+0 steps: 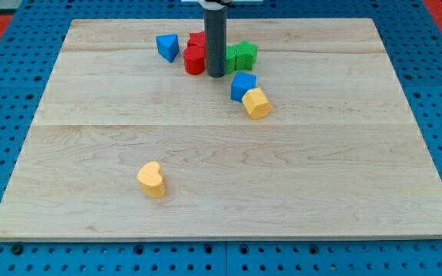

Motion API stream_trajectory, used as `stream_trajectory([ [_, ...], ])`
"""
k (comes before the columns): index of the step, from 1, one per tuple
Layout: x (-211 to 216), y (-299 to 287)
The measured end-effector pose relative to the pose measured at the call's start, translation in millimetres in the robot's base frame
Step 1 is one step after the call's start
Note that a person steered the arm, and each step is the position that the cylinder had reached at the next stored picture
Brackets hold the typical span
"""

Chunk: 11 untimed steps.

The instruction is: Push the blue triangle to the bottom of the green star

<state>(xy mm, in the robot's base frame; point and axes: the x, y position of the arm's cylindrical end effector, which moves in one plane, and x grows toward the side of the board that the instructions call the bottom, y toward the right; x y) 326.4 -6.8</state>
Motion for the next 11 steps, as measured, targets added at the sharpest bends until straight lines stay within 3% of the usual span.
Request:
stream_trajectory([
  [2,34,-8],
  [3,39,26],
  [4,43,25],
  [7,48,-32],
  [9,29,-118],
  [10,-3,-100],
  [11,-17,-156],
])
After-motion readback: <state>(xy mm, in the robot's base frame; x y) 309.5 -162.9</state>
